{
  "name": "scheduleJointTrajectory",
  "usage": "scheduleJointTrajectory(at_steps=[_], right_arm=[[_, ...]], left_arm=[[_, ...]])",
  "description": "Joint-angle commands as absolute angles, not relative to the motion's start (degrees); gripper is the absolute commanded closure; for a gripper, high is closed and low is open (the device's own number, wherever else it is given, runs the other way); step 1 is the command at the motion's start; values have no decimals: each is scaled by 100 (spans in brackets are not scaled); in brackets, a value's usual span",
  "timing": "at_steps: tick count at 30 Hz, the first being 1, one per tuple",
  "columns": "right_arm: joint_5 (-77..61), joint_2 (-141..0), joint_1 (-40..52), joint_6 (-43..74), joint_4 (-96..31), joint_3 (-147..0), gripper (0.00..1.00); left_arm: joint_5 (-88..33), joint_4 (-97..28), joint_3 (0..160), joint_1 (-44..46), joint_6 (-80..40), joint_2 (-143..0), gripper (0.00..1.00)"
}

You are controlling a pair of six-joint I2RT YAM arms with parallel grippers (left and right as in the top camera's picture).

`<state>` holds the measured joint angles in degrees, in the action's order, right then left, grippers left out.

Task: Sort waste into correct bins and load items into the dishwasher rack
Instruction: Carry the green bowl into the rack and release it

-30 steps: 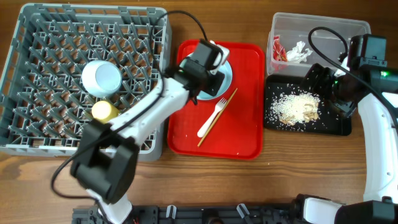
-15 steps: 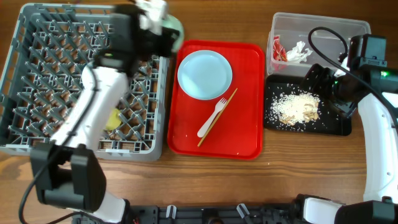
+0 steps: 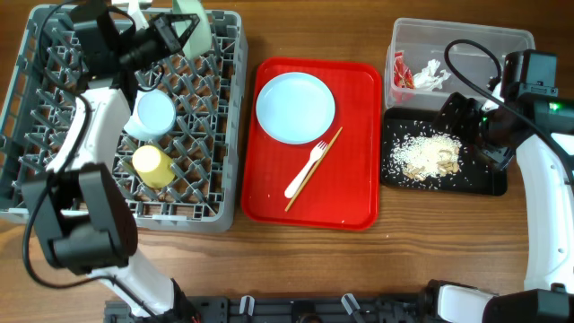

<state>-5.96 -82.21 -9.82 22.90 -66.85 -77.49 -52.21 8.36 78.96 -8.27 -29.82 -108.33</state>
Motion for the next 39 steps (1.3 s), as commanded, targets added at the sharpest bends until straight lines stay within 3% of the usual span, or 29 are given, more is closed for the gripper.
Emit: scheduleJointTrajectory(at_steps=[1,16,22,24,26,31,32,35,39], right_arm=[[-642,-8147,-989,2246,-6689,-7815,0],[-642,-8147,-989,2246,-6692,-7815,0],[-642,-8147,-989,2248,-6694,-7815,0],[-642,-8147,-989,2248,-6694,-7815,0],[-642,-8147,-989,2248,-6694,-7815,0],[-642,-8147,-989,2248,-6694,-7815,0],[-644,-8147,-989,2252,-6694,-7815,0],[-644,-8147,-989,2252,-6694,-7815,0],[-642,-8147,-989,2252,-6700,-7815,0]], left_arm=[[-5793,1260,7942,-854,-3894,-11203,96],[-5804,1566,7942,-987,-4414,-11821,96],[-5806,1243,7942,-1372,-4414,-11821,88],[-5811,1107,7942,-1511,-4394,-11821,77],[-5835,961,7942,-1643,-4372,-11821,75],[-6195,939,7942,-1949,-4375,-11817,49],[-6267,939,7942,-1999,-4372,-11817,32],[-6451,941,7942,-2134,-4372,-11815,0],[-6514,937,7942,-2283,-4375,-11725,0]])
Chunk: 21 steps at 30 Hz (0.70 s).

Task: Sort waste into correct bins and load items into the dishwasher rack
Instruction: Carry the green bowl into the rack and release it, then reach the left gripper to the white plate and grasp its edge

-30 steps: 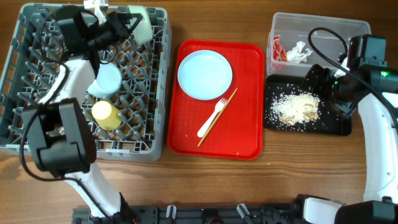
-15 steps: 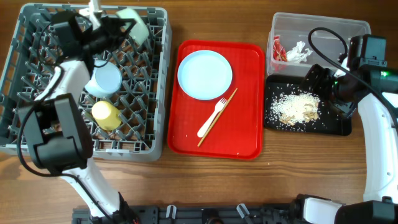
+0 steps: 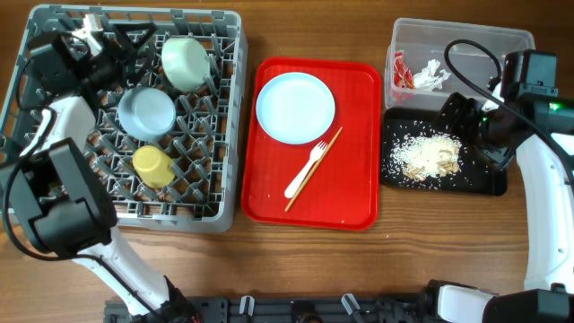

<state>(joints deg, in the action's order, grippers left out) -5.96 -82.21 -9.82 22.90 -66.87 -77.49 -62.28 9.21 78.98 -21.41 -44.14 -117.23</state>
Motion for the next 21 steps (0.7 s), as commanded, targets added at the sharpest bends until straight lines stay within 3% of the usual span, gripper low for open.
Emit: scheduleJointTrajectory(at_steps=[1,13,21], right_arm=[[-642,-8147,-989,2250,-6700,-7815,0],[-642,-8147,-989,2250,-6694,-7815,0],[-611,-8147,-989,2246,-6711,-7815,0]], left_arm=[[-6512,939,7942,-2307,-4370,-11664,0],[-6300,755,7942,-1778,-3708,-10558,0],[-3938,-1131,7942,-86,-2270,-10230,0]])
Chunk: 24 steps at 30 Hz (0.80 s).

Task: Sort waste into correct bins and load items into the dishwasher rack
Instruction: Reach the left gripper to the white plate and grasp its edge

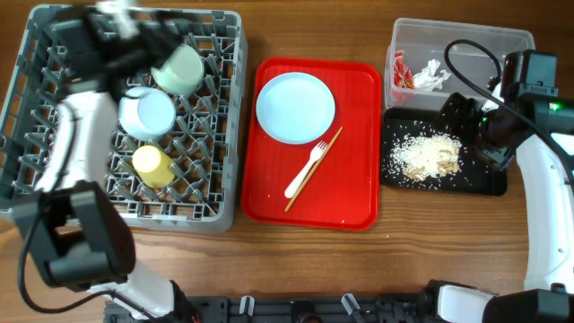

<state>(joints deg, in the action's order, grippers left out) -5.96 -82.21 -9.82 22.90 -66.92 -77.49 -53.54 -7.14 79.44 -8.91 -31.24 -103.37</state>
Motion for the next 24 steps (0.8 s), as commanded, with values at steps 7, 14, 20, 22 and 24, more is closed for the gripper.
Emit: scheduleJointTrajectory(at_steps=[7,14,20,22,24], right_arm=[[-576,-8147,-989,2252,-6716,-7815,0],[-576,-8147,-989,2248,-6757,-7815,0],[-576,-8147,-989,2270,-6810,-7815,0],[-578,-8147,-989,2270,-6823,-7815,0],[-578,-8147,-989,2270,-6829,-7815,0]], left_arm=[[-2117,-1863,7942,1533,-2268,-10243,0],[-375,-1745,7942,2565,-1761,-10287,0],[1190,-1739,7942,3507,-578,-10615,0],[1317,-1697,7942,3704,-471,-10779,0],[1315,-1645,7942,3839,-475,-10967,0]])
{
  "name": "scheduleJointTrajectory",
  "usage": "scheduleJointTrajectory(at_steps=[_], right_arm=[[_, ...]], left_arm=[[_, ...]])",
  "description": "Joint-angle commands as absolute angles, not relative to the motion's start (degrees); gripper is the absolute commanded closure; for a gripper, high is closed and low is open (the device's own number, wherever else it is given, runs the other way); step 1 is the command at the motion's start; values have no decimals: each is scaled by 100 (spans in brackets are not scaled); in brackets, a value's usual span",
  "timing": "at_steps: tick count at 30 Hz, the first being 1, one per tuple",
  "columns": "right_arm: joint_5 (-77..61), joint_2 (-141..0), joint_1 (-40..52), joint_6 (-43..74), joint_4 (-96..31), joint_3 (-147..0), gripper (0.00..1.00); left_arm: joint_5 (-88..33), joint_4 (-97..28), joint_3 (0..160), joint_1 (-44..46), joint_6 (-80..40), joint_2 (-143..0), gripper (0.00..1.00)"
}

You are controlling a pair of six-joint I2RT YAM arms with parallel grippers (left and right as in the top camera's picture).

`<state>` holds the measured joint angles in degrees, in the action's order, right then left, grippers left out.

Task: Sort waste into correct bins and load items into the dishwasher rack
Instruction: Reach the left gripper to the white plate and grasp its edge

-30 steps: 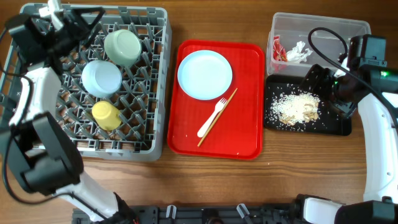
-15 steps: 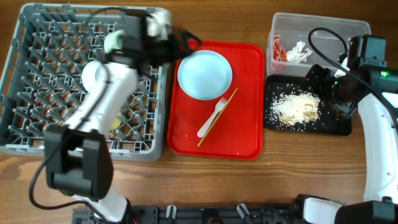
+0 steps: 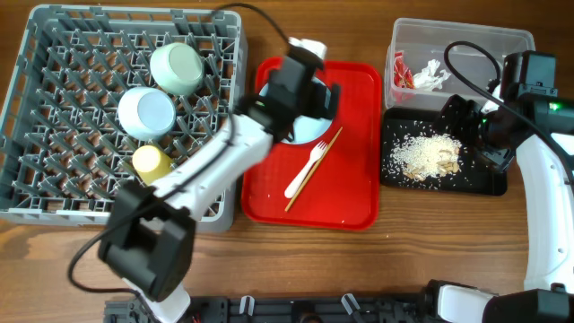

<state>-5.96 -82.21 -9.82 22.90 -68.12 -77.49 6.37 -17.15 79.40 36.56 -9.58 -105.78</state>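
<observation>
My left arm reaches across from the rack side to the red tray (image 3: pixel 359 193), and its gripper (image 3: pixel 314 97) hangs over the pale blue plate (image 3: pixel 311 131), hiding most of it. Whether the fingers are apart does not show. Just below the plate on the tray lie a white fork (image 3: pixel 305 170) and a wooden chopstick (image 3: pixel 316 166). The grey dishwasher rack (image 3: pixel 54 117) on the left holds a green bowl (image 3: pixel 175 67), a pale blue cup (image 3: pixel 146 112) and a yellow cup (image 3: pixel 151 161). My right gripper (image 3: pixel 456 115) hovers at the black tray's back edge.
The black tray (image 3: pixel 404 175) holds rice and food scraps (image 3: pixel 430 154). Behind it stands a clear bin (image 3: pixel 466 40) with crumpled wrappers (image 3: pixel 421 74). Bare wooden table (image 3: pixel 314 269) runs along the front.
My left gripper was at the back of the rack beside the green bowl; now it is over the plate on the red tray. The right arm has not moved.
First my left gripper held the green bowl above the rack's back edge. Then the bowl lay in the rack and the gripper was off at the back left corner, later beside the bowl again. Now the bowl rests in the rack and the gripper is over the plate.
</observation>
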Motion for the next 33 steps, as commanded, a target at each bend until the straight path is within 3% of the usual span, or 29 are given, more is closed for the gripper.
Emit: scheduleJointTrajectory(at_steps=[1,9,19,20,25,27,29,33], right_arm=[[-578,-8147,-989,2268,-6838,-7815,0],[-576,-8147,-989,2265,-6845,-7815,0],[-576,-8147,-989,2263,-6823,-7815,0],[-576,-8147,-989,2263,-6823,-7815,0],[-576,-8147,-989,2263,-6820,-7815,0],[-576,-8147,-989,2263,-6823,-7815,0],[-576,-8147,-989,2252,-6823,-7815,0],[-576,-8147,-989,2252,-6823,-7815,0]], left_arm=[[1315,-1612,7942,3898,-473,-11072,0],[1315,-1629,7940,4029,-473,-11734,1],[1317,-1984,7940,4040,-486,-12228,16],[1317,-2005,7940,4038,-489,-12241,20],[1315,-2023,7940,4040,-491,-12250,57],[1310,-2078,7940,4040,-491,-12250,66],[1313,-2147,7940,4047,-491,-12250,85],[1315,-2137,7942,4080,-467,-12248,96]])
